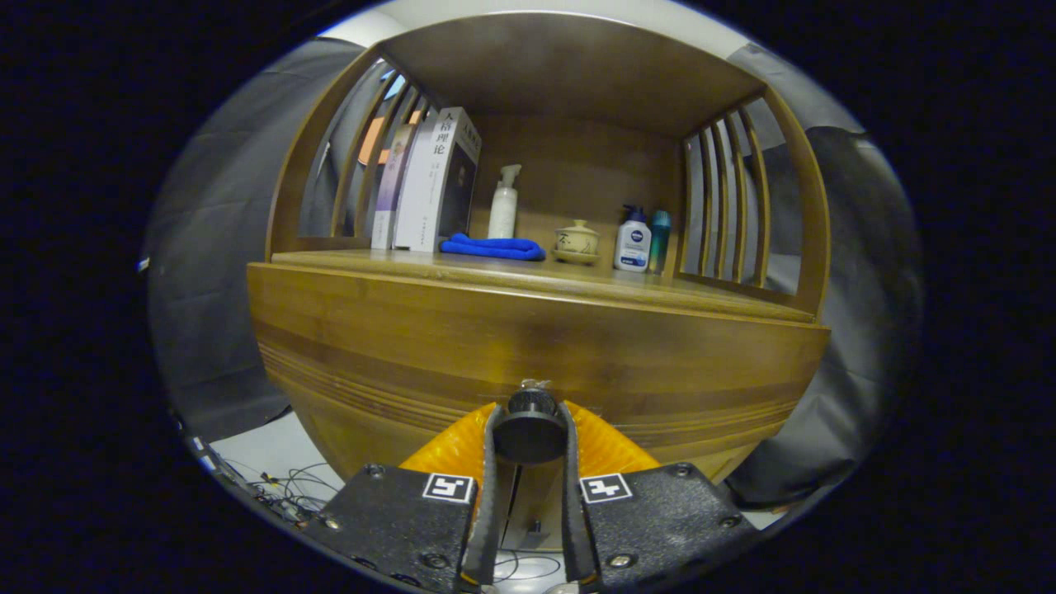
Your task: Pull open the drawer, take out the items inside it, and place them on the countertop above the cabinet.
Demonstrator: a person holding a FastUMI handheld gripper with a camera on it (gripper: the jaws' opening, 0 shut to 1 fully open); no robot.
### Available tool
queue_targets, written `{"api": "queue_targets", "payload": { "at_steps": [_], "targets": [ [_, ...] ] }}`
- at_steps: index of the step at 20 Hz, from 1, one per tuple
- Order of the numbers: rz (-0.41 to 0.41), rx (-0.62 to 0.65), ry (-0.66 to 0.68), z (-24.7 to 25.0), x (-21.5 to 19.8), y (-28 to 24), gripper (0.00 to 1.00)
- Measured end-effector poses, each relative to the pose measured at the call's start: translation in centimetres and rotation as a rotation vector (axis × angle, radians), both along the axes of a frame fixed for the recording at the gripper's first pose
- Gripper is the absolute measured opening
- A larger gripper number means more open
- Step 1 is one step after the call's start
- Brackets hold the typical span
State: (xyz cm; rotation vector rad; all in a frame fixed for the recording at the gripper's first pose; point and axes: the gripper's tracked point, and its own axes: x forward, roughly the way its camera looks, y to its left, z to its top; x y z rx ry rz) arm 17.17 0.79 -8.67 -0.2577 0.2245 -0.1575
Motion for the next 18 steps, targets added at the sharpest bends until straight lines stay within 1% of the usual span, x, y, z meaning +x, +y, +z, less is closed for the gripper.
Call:
{"api": "queue_targets", "payload": {
  "at_steps": [4, 7, 15, 18],
  "targets": [
    [0.008, 0.025, -0.016, -0.1, -2.2, 0.4, 0.34],
    [0.016, 0.007, -0.027, -0.1, -4.0, 0.4, 0.34],
    [0.016, 0.025, -0.043, -0.3, -8.2, 1.1, 0.34],
    [0.012, 0.077, -0.027, -1.0, -9.9, 1.3, 0.34]
  ]
}}
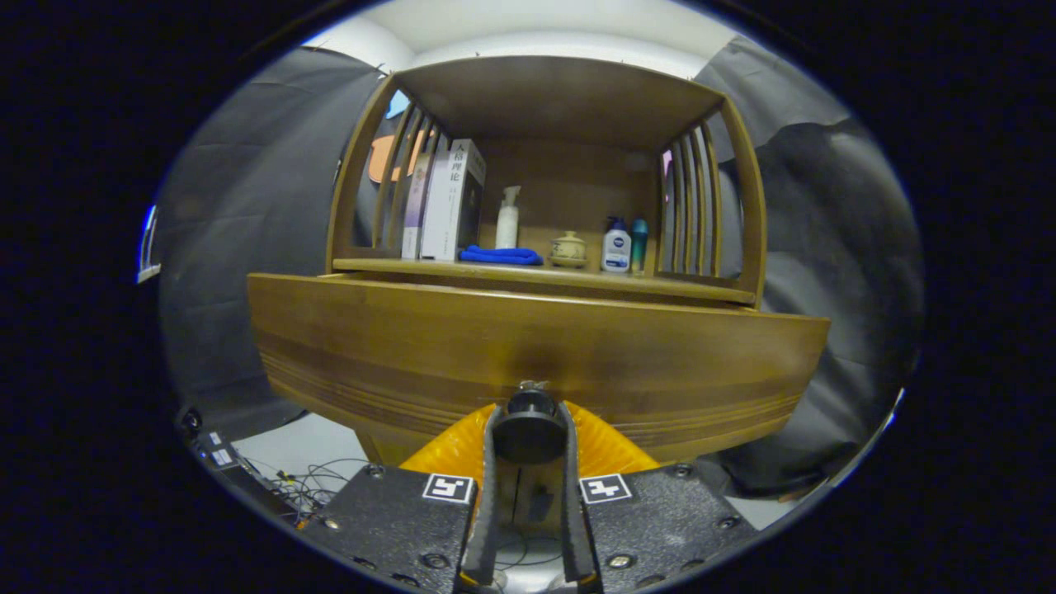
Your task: Pull open the drawer, take out the items inside it, and place them on the countertop above the cabinet.
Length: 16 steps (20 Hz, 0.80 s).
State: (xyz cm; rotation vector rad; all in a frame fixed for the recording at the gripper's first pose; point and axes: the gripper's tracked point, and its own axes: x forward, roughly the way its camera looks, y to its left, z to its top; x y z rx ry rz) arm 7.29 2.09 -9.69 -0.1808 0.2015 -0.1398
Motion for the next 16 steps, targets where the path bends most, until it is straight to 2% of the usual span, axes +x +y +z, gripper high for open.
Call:
{"api": "queue_targets", "payload": {
  "at_steps": [9, 16],
  "targets": [
    [0.005, -0.015, -0.007, -0.3, -2.8, 0.6, 0.34],
    [0.000, -0.020, -0.020, -0.3, -3.1, 0.7, 0.34]
  ]
}}
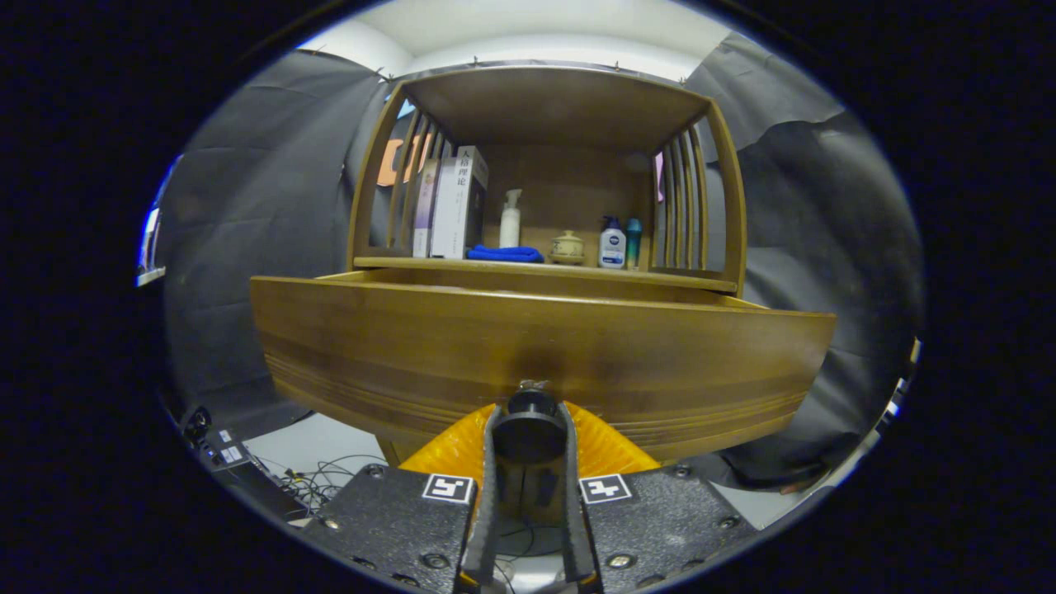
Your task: Pull open the drawer, take out the items inside it, and place them on the countertop above the cabinet.
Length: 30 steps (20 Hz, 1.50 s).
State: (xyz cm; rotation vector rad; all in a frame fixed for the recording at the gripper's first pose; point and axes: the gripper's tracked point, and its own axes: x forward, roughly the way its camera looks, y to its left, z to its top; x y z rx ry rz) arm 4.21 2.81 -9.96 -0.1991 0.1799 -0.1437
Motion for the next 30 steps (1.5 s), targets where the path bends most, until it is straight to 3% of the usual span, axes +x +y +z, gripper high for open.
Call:
{"api": "queue_targets", "payload": {
  "at_steps": [1, 3, 6, 12, 18, 23, 30],
  "targets": [
    [0.002, -0.001, -0.002, -0.2, 0.0, 0.0, 0.35],
    [0.006, 0.003, 0.012, -0.5, -0.1, 0.0, 0.46],
    [-0.005, -0.003, -0.024, 0.5, -0.4, -0.5, 0.85],
    [0.042, -0.070, -0.112, 4.6, -1.5, 0.6, 0.85],
    [0.067, -0.009, -0.169, 11.8, -0.4, 1.6, 0.85],
    [0.051, 0.002, 0.005, 12.9, 4.0, 1.0, 0.85],
    [0.064, 0.024, 0.302, 10.0, 8.6, 2.2, 0.86]
  ]
}}
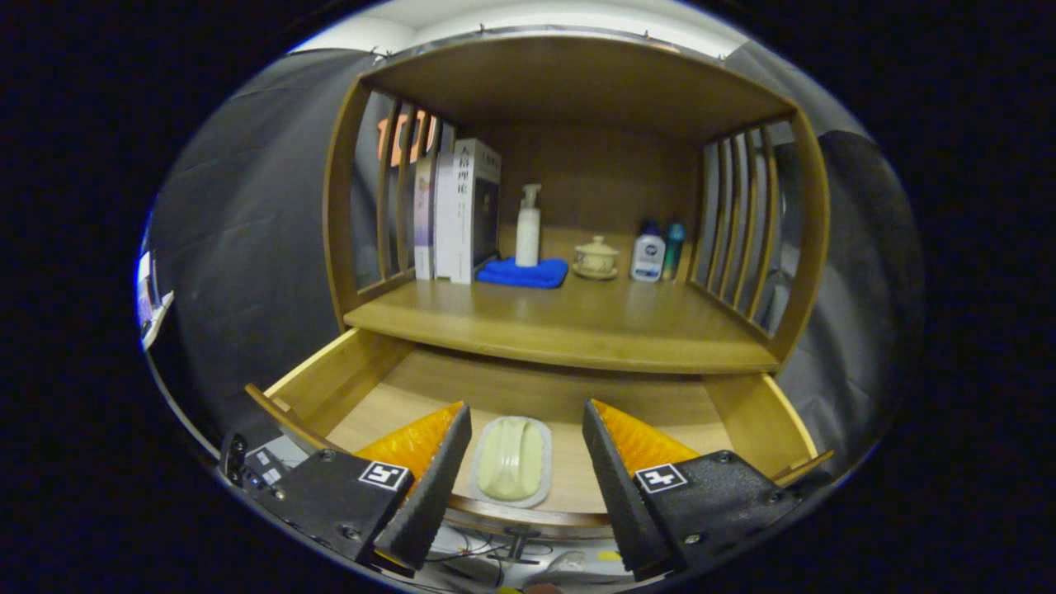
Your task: Pull open the drawer, take out the items inside it, and place them on the countertop above the cabinet.
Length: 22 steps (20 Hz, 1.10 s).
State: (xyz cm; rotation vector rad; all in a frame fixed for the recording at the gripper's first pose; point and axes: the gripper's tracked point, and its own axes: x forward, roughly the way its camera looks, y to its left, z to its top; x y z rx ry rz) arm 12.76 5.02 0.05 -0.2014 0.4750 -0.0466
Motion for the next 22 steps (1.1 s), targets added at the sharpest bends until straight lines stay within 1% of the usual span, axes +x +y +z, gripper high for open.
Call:
{"api": "queue_targets", "payload": {
  "at_steps": [2, 4, 7, 10, 12, 15, 20, 22],
  "targets": [
    [-0.005, -0.031, 0.068, -0.5, 1.0, -0.2, 0.86],
    [-0.007, -0.034, 0.150, -1.7, 1.7, 0.1, 0.85],
    [-0.019, -0.001, 0.264, -3.8, 2.3, 0.1, 0.86],
    [-0.047, 0.023, 0.334, -5.6, 2.9, -0.2, 0.85],
    [-0.067, 0.044, 0.371, -6.6, 3.2, -0.3, 0.85],
    [-0.089, 0.069, 0.418, -7.9, 3.3, -0.6, 0.81],
    [-0.108, 0.045, 0.460, -9.0, 3.0, -1.5, 0.76],
    [-0.105, 0.057, 0.463, -9.2, 3.1, -1.4, 0.72]
  ]
}}
